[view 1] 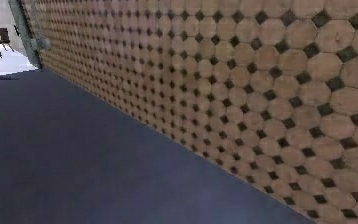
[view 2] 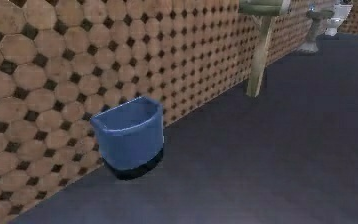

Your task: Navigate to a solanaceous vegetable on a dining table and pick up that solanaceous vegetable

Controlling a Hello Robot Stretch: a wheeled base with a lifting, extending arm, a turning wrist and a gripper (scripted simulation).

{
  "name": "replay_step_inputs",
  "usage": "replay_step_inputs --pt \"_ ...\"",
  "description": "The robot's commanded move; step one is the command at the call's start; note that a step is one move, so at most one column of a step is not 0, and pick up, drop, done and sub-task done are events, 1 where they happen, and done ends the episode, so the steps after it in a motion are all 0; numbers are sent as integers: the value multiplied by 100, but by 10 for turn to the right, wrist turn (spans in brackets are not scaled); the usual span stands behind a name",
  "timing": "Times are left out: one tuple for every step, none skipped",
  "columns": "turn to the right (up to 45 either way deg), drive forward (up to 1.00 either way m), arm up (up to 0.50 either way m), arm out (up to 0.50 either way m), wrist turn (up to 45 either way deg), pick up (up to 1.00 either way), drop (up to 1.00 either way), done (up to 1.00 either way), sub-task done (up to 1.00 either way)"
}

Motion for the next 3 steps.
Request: replay_step_inputs --pt "-450 0 0 0 0 0 0 0 0" --pt "0 100 0 0 0 0 0 0 0" --pt "-60 0 0 0 0 0 0 0 0"
